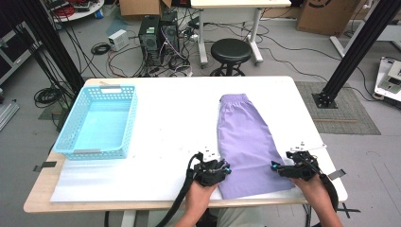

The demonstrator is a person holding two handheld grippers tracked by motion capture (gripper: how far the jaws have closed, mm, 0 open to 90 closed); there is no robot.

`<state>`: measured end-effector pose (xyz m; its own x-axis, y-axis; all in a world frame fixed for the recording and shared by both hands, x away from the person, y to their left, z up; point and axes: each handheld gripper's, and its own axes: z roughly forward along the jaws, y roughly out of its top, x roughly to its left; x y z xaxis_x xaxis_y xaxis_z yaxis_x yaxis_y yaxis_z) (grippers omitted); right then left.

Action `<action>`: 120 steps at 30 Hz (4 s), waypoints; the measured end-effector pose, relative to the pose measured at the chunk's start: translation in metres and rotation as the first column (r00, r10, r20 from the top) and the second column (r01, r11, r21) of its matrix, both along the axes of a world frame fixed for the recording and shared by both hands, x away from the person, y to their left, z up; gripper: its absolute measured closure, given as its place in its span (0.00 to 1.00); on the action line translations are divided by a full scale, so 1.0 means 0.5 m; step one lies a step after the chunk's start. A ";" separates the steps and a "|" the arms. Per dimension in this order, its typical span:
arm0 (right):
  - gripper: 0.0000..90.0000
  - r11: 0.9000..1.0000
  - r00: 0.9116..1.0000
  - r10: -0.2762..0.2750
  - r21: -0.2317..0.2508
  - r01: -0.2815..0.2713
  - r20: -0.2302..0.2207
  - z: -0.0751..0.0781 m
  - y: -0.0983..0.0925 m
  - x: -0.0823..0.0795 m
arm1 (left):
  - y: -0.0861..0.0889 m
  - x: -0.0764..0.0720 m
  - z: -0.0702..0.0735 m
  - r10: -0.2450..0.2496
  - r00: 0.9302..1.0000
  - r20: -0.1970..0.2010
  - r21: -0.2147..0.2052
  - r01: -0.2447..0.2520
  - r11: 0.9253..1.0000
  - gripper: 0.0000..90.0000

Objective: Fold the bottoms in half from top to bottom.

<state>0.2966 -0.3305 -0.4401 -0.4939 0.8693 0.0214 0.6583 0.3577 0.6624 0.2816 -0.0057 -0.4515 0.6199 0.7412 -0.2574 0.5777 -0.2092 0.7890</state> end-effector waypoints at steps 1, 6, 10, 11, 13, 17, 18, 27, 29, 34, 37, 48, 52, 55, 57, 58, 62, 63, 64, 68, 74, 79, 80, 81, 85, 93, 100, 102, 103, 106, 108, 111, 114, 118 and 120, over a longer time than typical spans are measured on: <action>0.28 1.000 1.000 0.015 -0.002 -0.015 -0.005 -0.004 0.003 -0.001 | 0.001 0.002 0.000 0.010 1.000 0.004 -0.001 -0.010 1.000 0.73; 0.67 0.999 0.999 0.036 -0.017 -0.035 0.023 -0.006 0.010 -0.006 | -0.004 0.013 -0.003 0.007 0.999 -0.033 0.014 -0.006 1.000 0.63; 0.98 0.998 0.998 0.059 -0.022 -0.059 0.011 -0.003 0.015 -0.010 | -0.016 0.018 -0.004 -0.017 0.999 -0.032 0.023 0.018 1.000 0.62; 0.99 0.998 0.998 0.061 -0.031 -0.061 0.008 -0.002 0.018 -0.010 | -0.020 0.015 -0.003 -0.020 1.000 -0.019 0.042 0.021 0.999 0.62; 0.99 0.997 0.998 0.064 -0.045 -0.064 0.012 0.000 0.021 -0.009 | -0.027 0.010 -0.002 -0.023 1.000 0.004 0.081 0.023 0.996 0.63; 0.99 0.996 0.997 0.068 -0.051 -0.066 0.024 0.001 0.024 -0.012 | -0.029 0.011 -0.002 -0.031 1.000 0.008 0.097 0.030 0.995 0.88; 0.99 0.996 0.997 0.069 -0.051 -0.068 0.024 0.001 0.025 -0.012 | -0.033 0.009 -0.001 -0.044 0.999 0.014 0.107 0.042 0.993 0.96; 0.99 0.998 0.997 0.061 -0.006 -0.061 0.036 0.006 0.014 -0.014 | -0.021 0.009 0.002 -0.059 0.998 0.011 0.072 0.058 0.996 0.98; 0.99 0.998 0.997 0.062 0.005 -0.062 0.036 0.008 0.012 -0.017 | -0.016 0.006 0.004 -0.058 0.998 0.013 0.052 0.057 0.997 0.98; 0.99 0.997 0.997 0.068 0.034 -0.069 0.031 0.017 0.019 -0.033 | 0.007 -0.003 0.012 -0.071 0.997 0.014 0.036 0.070 0.997 0.98; 0.99 0.996 0.997 0.070 0.056 -0.072 0.033 0.022 0.027 -0.044 | 0.022 -0.009 0.017 -0.079 0.997 0.008 0.025 0.079 0.997 0.98; 0.99 0.987 0.990 0.133 0.083 -0.137 0.052 0.059 0.083 -0.095 | 0.104 -0.035 0.050 -0.095 0.996 0.000 -0.008 0.095 0.995 0.98; 0.99 0.983 0.986 0.157 0.091 -0.161 0.053 0.071 0.110 -0.118 | 0.139 -0.052 0.061 -0.110 0.994 -0.009 -0.016 0.109 0.994 0.98; 0.99 0.979 0.984 0.169 0.110 -0.174 0.054 0.081 0.123 -0.135 | 0.159 -0.068 0.071 -0.123 0.992 -0.016 -0.044 0.122 0.992 0.98; 0.99 0.977 0.983 0.174 0.111 -0.180 0.057 0.089 0.130 -0.150 | 0.166 -0.077 0.076 -0.137 0.990 -0.017 -0.058 0.135 0.989 0.98; 0.99 0.977 0.983 0.174 0.111 -0.180 0.059 0.093 0.131 -0.157 | 0.167 -0.081 0.078 -0.142 0.990 -0.014 -0.065 0.141 0.988 0.98; 0.99 0.983 0.987 0.152 0.095 -0.156 0.053 0.088 0.126 -0.167 | 0.157 -0.083 0.073 -0.155 0.988 -0.019 -0.068 0.154 0.986 0.98; 0.99 0.985 0.988 0.145 0.086 -0.148 0.046 0.083 0.124 -0.164 | 0.149 -0.080 0.067 -0.165 0.986 -0.031 -0.056 0.164 0.985 0.97; 0.98 0.988 0.991 0.133 0.079 -0.135 0.024 0.073 0.120 -0.159 | 0.142 -0.079 0.063 -0.175 0.984 -0.036 -0.043 0.173 0.984 0.97; 0.93 0.992 0.994 0.113 0.062 -0.114 0.010 0.052 0.108 -0.153 | 0.132 -0.063 0.056 -0.146 0.989 -0.018 -0.017 0.146 0.989 0.79; 0.67 0.992 0.997 0.070 0.106 -0.073 0.030 0.057 0.084 -0.149 | 0.145 -0.015 0.055 -0.030 0.999 0.011 -0.035 0.030 0.999 0.59; 0.62 0.994 0.998 0.011 0.112 -0.018 0.065 0.057 0.073 -0.111 | 0.121 0.046 0.042 -0.004 1.000 -0.016 -0.011 0.004 1.000 0.55; 0.62 0.994 0.998 0.000 0.107 -0.008 0.066 0.053 0.073 -0.098 | 0.114 0.057 0.037 -0.002 1.000 -0.023 -0.004 0.002 1.000 0.55; 0.62 0.994 0.998 -0.008 0.107 0.002 0.063 0.048 0.073 -0.085 | 0.107 0.067 0.031 0.004 1.000 -0.029 0.008 -0.004 1.000 0.55; 0.60 0.994 0.999 -0.019 0.104 0.016 0.030 0.016 0.078 -0.020 | 0.080 0.098 0.010 -0.012 0.997 -0.081 0.049 0.016 0.999 0.55; 0.98 0.996 0.999 0.032 0.083 -0.031 -0.007 -0.008 0.108 0.073 | 0.053 0.117 0.011 -0.018 0.999 -0.045 0.109 0.023 0.994 0.97; 0.99 1.000 0.998 0.001 0.031 -0.003 0.068 -0.001 0.123 0.137 | 0.050 0.170 0.018 0.057 0.998 0.015 0.058 -0.058 0.997 0.98; 0.99 1.000 0.995 -0.018 0.024 0.016 0.098 -0.004 0.125 0.153 | 0.047 0.185 0.024 0.073 0.997 0.029 0.034 -0.074 0.997 0.97; 0.99 1.000 0.993 -0.025 0.018 0.023 0.112 -0.005 0.125 0.162 | 0.043 0.193 0.027 0.077 0.997 0.026 0.036 -0.078 0.996 0.97; 0.99 0.998 0.987 -0.064 0.019 0.061 0.150 -0.006 0.123 0.183 | 0.033 0.211 0.031 0.080 0.996 0.037 0.019 -0.081 0.997 0.97; 0.98 0.996 0.982 -0.084 0.003 0.085 0.169 -0.007 0.119 0.196 | 0.025 0.222 0.028 0.084 0.996 0.031 0.000 -0.084 0.996 0.97; 0.96 0.993 0.981 -0.116 0.007 0.116 0.153 -0.012 0.117 0.210 | 0.018 0.226 0.026 0.079 0.997 0.016 0.011 -0.079 0.997 0.85; 0.79 0.992 0.985 -0.123 0.017 0.122 0.118 -0.012 0.115 0.203 | 0.027 0.215 0.026 0.071 0.997 -0.011 0.026 -0.071 0.997 0.68; 0.69 0.994 0.988 -0.101 0.047 0.096 0.118 -0.005 0.106 0.168 | 0.056 0.176 0.023 0.086 0.996 0.006 0.021 -0.086 0.996 0.60; 0.66 0.995 0.988 -0.086 0.056 0.080 0.126 -0.005 0.100 0.144 | 0.074 0.156 0.021 0.092 0.996 0.006 0.024 -0.092 0.995 0.59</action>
<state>0.3685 -0.2807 -0.4425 -0.4216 0.9067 0.0077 0.5932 0.2694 0.7587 0.3597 0.0312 -0.4413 0.5503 0.8010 -0.2357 0.5913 -0.1745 0.7874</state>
